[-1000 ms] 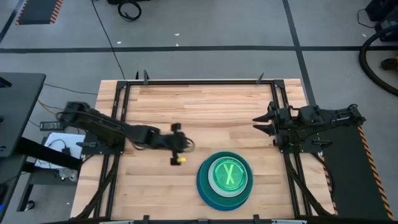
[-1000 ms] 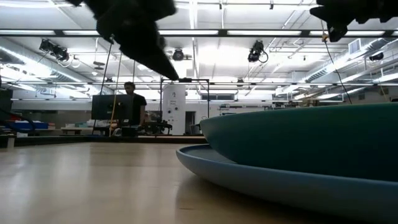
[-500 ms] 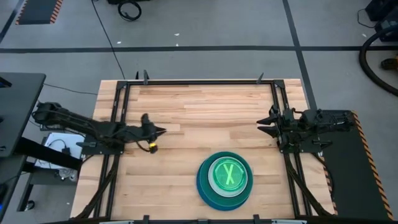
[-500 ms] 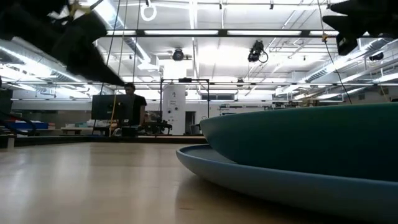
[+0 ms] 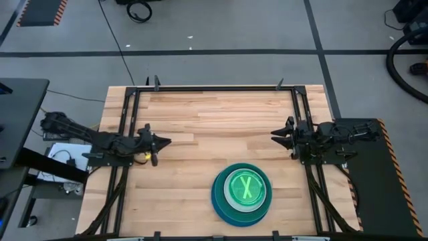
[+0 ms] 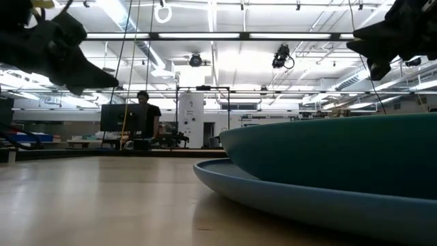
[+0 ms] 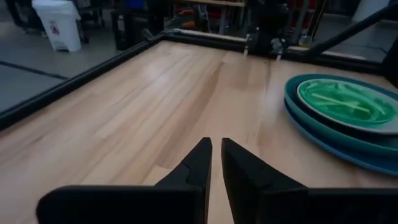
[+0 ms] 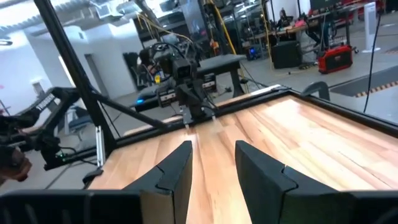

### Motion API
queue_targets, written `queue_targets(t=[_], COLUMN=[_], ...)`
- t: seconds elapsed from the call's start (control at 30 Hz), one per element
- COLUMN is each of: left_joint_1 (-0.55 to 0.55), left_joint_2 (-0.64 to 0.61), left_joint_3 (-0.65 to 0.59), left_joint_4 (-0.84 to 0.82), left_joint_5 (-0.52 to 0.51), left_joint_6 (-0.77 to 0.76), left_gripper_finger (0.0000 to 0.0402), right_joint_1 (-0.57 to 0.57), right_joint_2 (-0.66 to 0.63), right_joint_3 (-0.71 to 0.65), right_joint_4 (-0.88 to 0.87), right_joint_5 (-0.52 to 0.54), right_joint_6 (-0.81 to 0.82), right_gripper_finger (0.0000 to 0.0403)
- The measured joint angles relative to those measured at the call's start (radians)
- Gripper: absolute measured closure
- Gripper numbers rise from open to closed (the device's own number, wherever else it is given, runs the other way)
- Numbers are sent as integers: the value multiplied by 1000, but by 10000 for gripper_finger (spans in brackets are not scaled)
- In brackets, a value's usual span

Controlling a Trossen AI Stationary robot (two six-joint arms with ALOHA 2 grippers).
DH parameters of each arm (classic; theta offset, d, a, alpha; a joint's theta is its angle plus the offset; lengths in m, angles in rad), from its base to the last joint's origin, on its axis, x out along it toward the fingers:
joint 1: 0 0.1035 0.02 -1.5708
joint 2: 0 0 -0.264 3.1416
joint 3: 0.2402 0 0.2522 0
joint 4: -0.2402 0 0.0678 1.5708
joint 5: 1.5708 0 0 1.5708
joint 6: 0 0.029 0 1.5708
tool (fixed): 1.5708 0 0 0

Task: Stack plastic plates
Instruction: Return to Home Position

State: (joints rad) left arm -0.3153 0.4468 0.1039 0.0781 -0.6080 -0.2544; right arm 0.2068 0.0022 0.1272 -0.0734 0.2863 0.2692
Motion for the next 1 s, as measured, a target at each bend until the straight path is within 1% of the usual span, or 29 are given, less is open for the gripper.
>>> queue_targets(t=[0.07,0.23,0.37,0.43,0.57,1.0], left_joint_1=[-24,-78,-136,-156,-177,-178], left_joint_2=[-50,-171,-249,-272,-272,-268], left_joint_3=[0,0,0,0,0,0], left_joint_4=[-47,-119,-132,-127,-129,-128], left_joint_5=[-25,-20,-17,-16,-15,-15], left_joint_6=[21,74,140,144,80,89], left_gripper_finger=[359,359,359,359,359,359], right_joint_1=[0,0,0,0,0,1], right_joint_2=[2,2,2,2,2,2], right_joint_3=[-1,-1,-1,-1,-1,0], right_joint_4=[13,16,19,19,20,20], right_joint_5=[0,-23,-25,-26,-26,-26], right_joint_6=[2,31,19,19,18,17], right_gripper_finger=[271,271,271,271,271,271])
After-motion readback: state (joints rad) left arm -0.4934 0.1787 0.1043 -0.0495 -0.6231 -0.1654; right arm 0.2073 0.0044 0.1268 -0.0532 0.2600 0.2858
